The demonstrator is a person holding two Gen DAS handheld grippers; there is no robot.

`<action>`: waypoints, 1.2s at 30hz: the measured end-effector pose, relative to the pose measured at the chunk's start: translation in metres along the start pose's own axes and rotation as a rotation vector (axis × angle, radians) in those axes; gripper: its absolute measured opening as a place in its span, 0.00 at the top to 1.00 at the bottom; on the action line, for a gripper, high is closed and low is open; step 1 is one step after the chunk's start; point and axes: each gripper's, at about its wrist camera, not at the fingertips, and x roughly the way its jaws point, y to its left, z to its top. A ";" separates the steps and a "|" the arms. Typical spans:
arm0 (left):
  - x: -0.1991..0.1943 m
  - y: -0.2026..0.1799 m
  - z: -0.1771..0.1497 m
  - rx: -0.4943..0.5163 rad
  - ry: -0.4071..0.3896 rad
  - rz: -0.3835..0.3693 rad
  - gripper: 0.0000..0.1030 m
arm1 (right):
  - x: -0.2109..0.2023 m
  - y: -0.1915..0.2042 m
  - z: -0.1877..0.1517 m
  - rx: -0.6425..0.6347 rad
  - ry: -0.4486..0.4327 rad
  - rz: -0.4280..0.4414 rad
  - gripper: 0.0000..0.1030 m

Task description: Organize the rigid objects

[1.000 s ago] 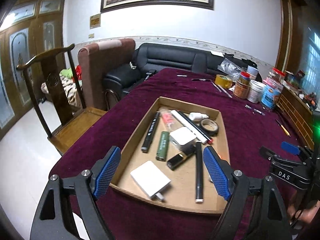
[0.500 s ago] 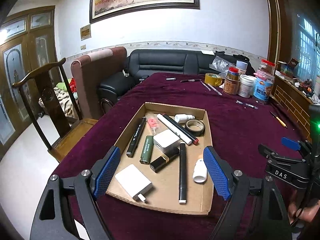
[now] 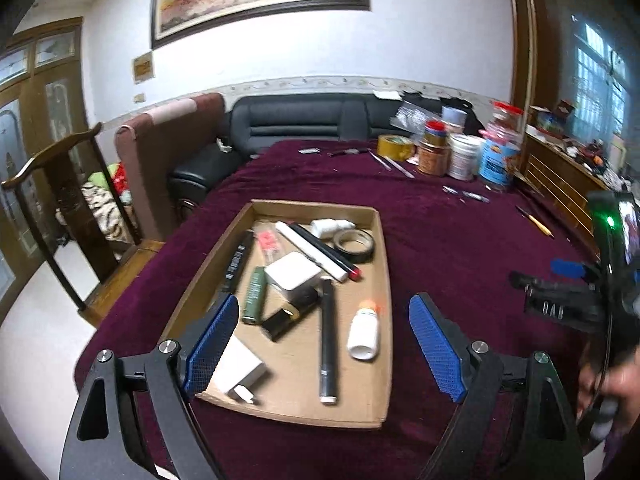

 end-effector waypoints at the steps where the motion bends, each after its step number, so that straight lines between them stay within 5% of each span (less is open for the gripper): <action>1: 0.002 -0.003 -0.001 0.005 0.006 -0.011 0.19 | 0.006 -0.015 0.001 0.020 0.017 -0.011 0.24; 9: 0.020 -0.025 -0.003 0.036 0.066 -0.079 0.19 | 0.046 -0.146 0.022 0.171 0.058 -0.149 0.24; 13: 0.031 -0.027 -0.003 0.037 0.098 -0.075 0.19 | 0.071 -0.210 0.033 0.316 0.133 -0.164 0.24; 16: 0.040 -0.017 -0.001 0.004 0.120 -0.051 0.19 | 0.067 -0.220 0.029 0.417 0.126 -0.102 0.24; 26: 0.045 0.020 -0.002 -0.077 0.115 0.078 0.19 | 0.040 -0.052 0.019 0.173 0.112 0.189 0.24; 32: 0.034 0.032 -0.004 -0.070 0.058 0.167 0.17 | 0.018 0.046 -0.003 -0.086 0.082 0.216 0.24; 36: 0.030 0.044 -0.006 -0.095 0.046 0.182 0.11 | 0.004 0.070 -0.016 -0.156 0.068 0.227 0.24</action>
